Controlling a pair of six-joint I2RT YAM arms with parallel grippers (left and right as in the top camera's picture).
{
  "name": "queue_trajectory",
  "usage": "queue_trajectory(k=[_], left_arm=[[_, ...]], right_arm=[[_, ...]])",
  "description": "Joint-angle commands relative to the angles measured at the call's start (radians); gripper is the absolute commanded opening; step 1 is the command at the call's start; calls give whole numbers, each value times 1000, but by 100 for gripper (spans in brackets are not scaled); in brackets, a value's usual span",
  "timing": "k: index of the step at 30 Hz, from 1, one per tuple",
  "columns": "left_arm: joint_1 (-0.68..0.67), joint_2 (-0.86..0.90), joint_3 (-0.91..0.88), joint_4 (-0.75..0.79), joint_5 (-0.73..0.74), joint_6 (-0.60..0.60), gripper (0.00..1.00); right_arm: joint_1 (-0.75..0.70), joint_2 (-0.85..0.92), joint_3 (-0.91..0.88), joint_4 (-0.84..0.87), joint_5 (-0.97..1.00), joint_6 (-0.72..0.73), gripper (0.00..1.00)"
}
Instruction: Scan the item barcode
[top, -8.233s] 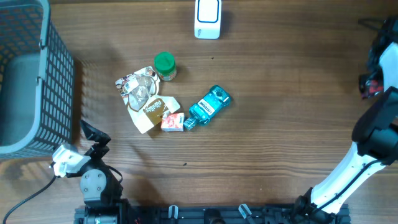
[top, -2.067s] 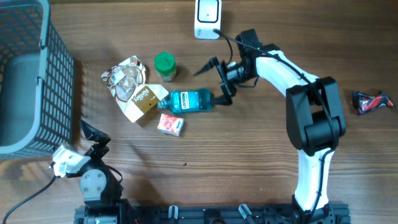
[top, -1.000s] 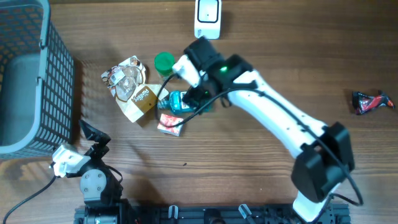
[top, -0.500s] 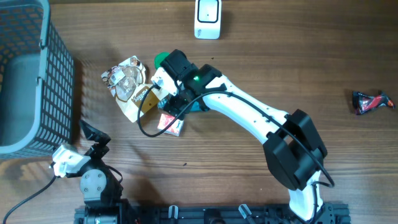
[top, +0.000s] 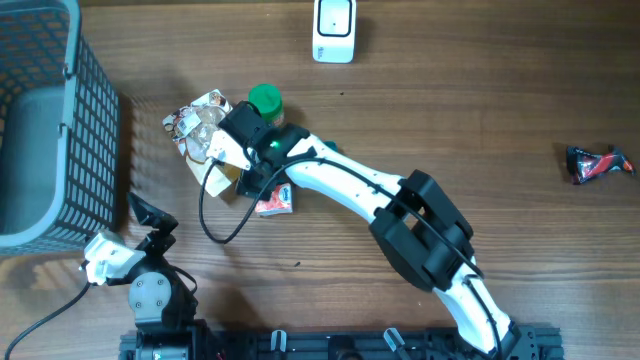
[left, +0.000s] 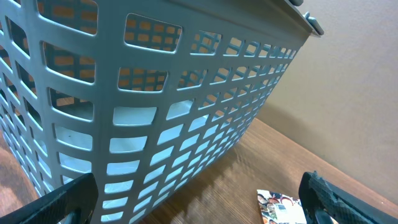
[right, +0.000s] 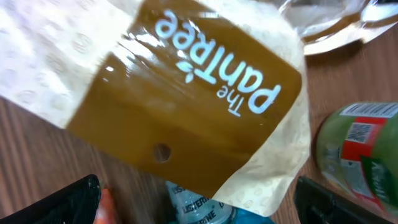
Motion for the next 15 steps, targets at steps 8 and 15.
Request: queue_trajectory(k=[8, 15], left_arm=[[5, -6, -1, -7, -7, 2, 100], [5, -6, -1, -7, -7, 2, 100]], right_arm=[[-45, 43, 19, 39, 1, 68, 60], [-68, 43, 19, -33, -79, 56, 69]])
